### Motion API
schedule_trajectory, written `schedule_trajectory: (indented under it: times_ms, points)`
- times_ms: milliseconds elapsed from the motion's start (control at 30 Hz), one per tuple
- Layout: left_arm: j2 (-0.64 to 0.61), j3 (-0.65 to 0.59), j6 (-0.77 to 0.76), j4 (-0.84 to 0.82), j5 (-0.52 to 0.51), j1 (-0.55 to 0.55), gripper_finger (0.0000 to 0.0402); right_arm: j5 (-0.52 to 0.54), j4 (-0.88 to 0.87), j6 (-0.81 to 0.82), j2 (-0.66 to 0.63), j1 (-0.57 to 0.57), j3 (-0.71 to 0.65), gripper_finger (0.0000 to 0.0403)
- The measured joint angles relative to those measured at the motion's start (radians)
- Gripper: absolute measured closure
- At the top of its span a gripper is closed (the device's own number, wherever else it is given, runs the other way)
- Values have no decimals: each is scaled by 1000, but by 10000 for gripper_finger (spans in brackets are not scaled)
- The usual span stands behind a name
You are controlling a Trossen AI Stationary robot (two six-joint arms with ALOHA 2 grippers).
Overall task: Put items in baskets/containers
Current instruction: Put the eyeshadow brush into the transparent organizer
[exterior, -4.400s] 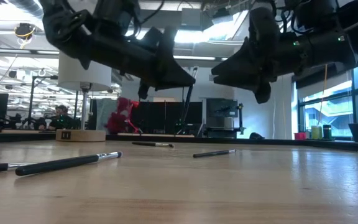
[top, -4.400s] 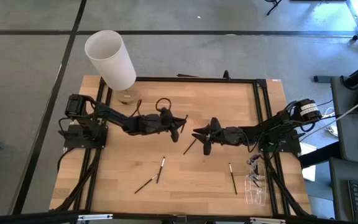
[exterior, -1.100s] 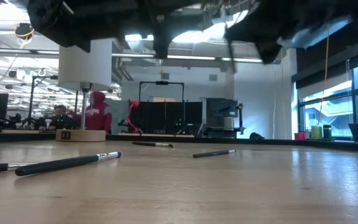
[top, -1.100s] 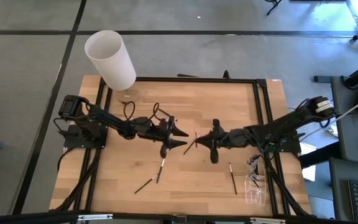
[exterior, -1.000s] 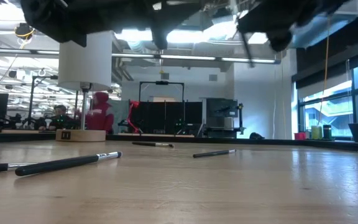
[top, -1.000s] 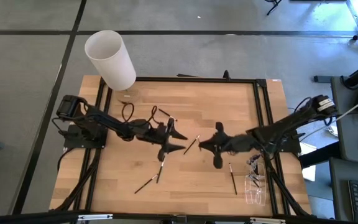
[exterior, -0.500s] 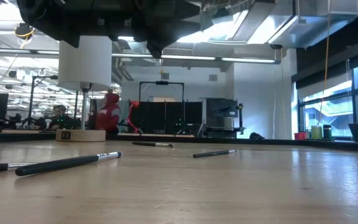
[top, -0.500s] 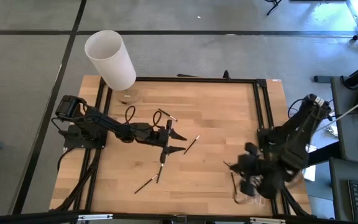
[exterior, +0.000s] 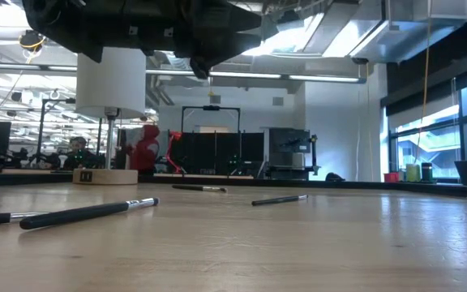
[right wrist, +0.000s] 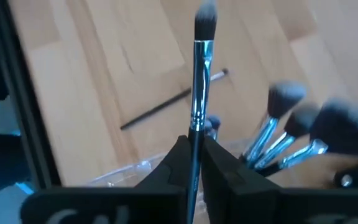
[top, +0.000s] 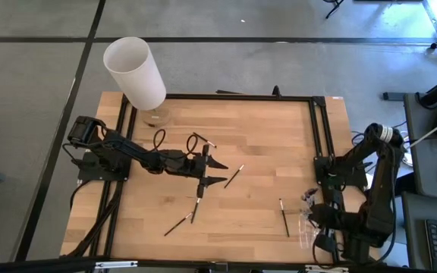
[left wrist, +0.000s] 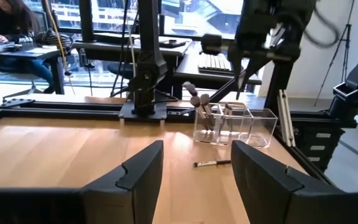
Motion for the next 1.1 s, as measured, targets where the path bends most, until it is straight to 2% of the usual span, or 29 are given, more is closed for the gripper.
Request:
schedule_trajectory:
  times_ms: [167, 367, 567, 667, 867, 1000, 1100]
  points:
    - [0, 0, -22, 0, -21, 0, 217, -17, 35, 103, 11, 27, -43, 355]
    - [0, 0, -29, 0, -24, 0, 217, -85, 28, 129, 11, 27, -44, 310]
    - [0, 0, -30, 0, -24, 0, 217, -149, 4, 170, 11, 13, -45, 301]
    - [0, 0, -33, 0, -24, 0, 217, -147, -20, 172, 11, -17, -14, 300]
    - [0, 0, -49, 1, -80, 1, 217, -115, -74, 198, 10, -166, 132, 300]
    - [0, 0, -97, 1, -107, 14, 217, -38, -67, 116, 10, -299, 198, 299]
    - [0, 0, -144, 0, -101, 22, 217, -85, -71, 44, 14, -418, 198, 299]
